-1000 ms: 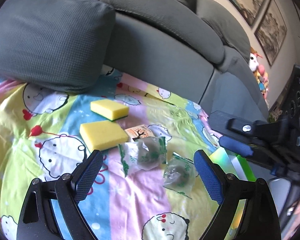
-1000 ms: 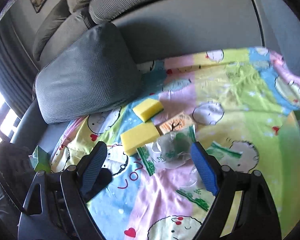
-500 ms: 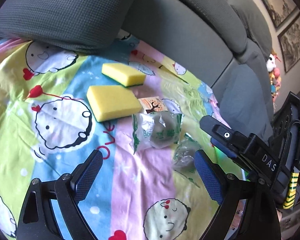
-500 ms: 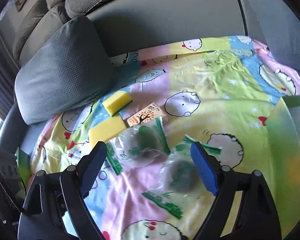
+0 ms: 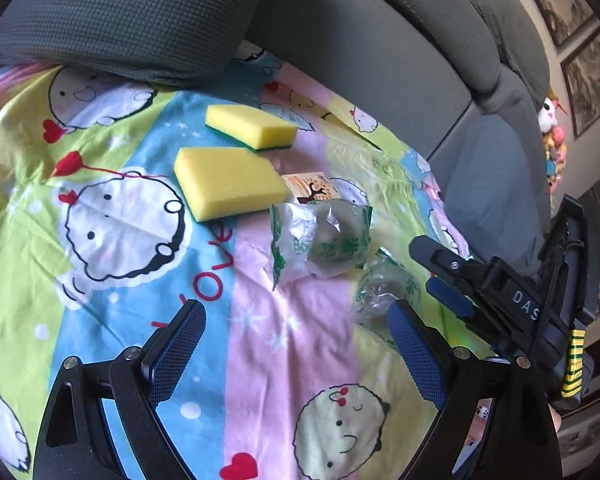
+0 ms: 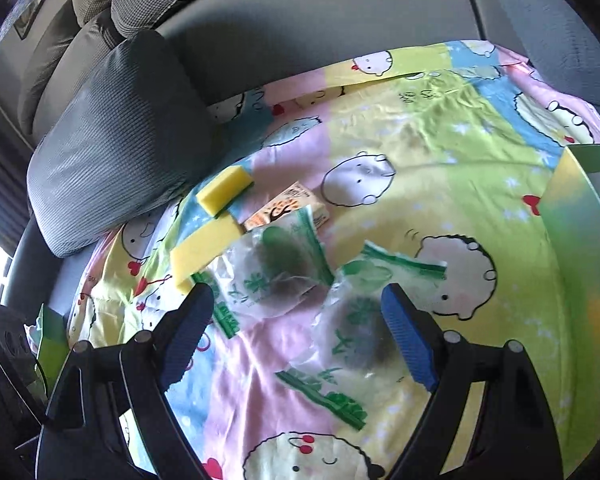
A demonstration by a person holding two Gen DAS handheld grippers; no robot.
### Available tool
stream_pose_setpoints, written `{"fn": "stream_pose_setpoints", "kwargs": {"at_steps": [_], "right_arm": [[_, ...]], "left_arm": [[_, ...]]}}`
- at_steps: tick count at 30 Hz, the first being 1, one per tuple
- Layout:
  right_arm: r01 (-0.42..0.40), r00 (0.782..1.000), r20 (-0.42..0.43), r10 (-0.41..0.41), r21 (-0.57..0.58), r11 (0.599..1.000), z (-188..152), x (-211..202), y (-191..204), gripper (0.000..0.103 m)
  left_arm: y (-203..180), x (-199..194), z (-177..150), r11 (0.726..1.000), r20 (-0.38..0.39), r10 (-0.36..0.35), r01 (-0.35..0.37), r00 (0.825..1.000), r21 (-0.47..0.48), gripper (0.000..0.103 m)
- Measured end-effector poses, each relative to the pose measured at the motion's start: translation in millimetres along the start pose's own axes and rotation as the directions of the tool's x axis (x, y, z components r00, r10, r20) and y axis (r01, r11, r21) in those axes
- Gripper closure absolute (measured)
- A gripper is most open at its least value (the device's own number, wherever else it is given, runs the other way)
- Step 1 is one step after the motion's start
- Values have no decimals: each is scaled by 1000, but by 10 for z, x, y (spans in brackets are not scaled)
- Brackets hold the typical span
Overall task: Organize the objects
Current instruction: 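Withdraw the right tool from the box back over the bedspread, then lower the right tool onto the clear bag with a dark ball and grasp it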
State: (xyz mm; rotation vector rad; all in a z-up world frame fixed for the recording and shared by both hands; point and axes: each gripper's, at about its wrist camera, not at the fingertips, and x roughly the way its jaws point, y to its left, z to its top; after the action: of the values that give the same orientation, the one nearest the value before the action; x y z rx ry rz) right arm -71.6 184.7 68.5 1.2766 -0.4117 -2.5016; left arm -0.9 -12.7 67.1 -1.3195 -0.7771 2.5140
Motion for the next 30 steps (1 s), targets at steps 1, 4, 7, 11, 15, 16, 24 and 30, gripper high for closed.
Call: {"fn": "stream_pose_setpoints", "kwargs": {"at_steps": [1, 4, 7, 11, 15, 16, 24, 30], "right_arm": [[-5, 1000, -2, 5, -1, 1000, -2, -2, 7, 18], [-28, 1000, 1, 28, 7, 1000, -6, -27, 31, 18], [-44, 999, -6, 44, 2, 999, -33, -37, 63, 18], [-33, 999, -28, 33, -23, 999, -121, -53, 67, 18], [-13, 1000, -2, 13, -35, 999, -122, -131, 68, 18], [-13, 1000, 0, 13, -39, 999, -124, -147, 65, 18], [-13, 1000, 0, 13, 4, 1000, -119, -195, -68, 18], [-7, 1000, -14, 7, 16, 1000, -117, -167, -86, 18]], "left_arm": [[-3, -9, 2, 1000, 4, 8, -8, 1000, 4, 11], [9, -44, 21, 1000, 24, 17, -17, 1000, -2, 11], [36, -62, 23, 1000, 32, 27, -27, 999, -15, 11], [76, -107, 12, 998, 49, 53, -52, 997, -26, 11], [77, -113, -6, 997, 63, 72, -70, 995, -36, 11], [69, -104, -10, 997, 61, 77, -75, 995, -33, 11], [-1, -67, -41, 997, 64, 82, -83, 995, 5, 11], [-21, -16, -51, 997, 49, 82, -83, 995, 7, 11]]}}
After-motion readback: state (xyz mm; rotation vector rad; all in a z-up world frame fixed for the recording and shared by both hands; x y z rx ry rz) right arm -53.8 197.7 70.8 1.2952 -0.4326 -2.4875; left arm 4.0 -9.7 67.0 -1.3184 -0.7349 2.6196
